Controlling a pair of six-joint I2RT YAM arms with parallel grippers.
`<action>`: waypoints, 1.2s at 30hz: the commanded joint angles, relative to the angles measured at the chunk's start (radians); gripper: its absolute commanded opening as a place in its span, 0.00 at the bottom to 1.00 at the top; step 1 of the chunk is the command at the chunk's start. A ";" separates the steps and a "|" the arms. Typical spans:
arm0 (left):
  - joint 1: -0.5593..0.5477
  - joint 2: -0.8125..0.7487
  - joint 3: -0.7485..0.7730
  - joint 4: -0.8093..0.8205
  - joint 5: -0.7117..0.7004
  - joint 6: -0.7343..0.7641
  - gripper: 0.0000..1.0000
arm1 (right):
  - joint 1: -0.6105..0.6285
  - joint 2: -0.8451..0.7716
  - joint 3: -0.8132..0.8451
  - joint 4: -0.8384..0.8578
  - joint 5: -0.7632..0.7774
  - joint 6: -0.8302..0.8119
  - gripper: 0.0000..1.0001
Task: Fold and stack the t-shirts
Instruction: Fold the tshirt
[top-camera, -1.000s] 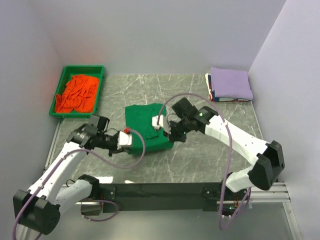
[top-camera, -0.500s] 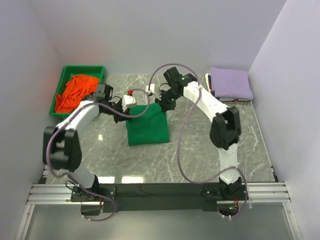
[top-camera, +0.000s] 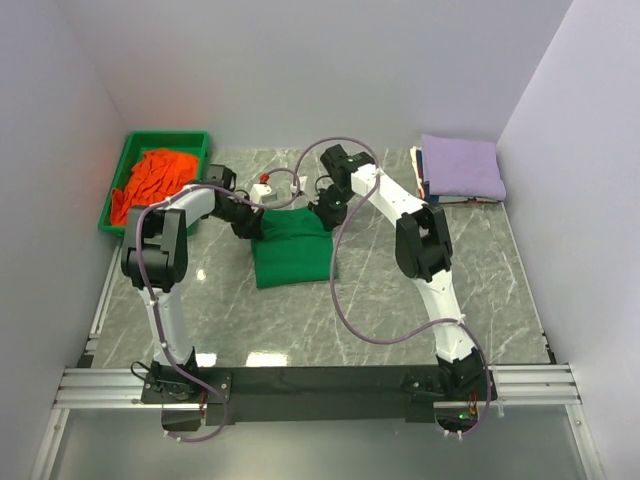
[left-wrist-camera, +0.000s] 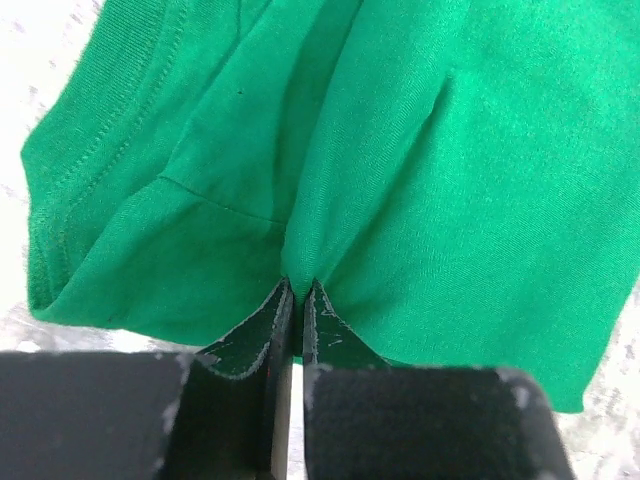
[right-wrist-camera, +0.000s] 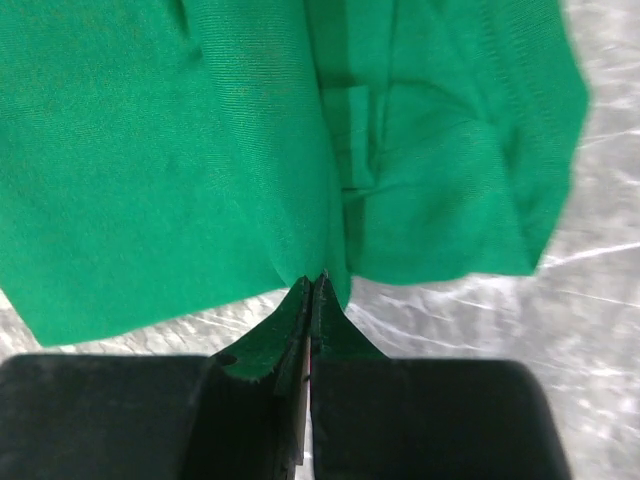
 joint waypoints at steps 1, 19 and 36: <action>-0.005 -0.013 0.001 -0.072 0.019 -0.028 0.09 | 0.014 -0.015 -0.044 -0.032 0.012 0.043 0.00; -0.094 -0.373 -0.424 -0.015 0.128 -0.037 0.26 | 0.091 -0.468 -0.644 0.063 -0.135 0.212 0.02; -0.255 -0.501 -0.395 0.224 -0.005 -0.090 0.61 | -0.043 -0.083 -0.081 0.024 -0.446 0.527 0.32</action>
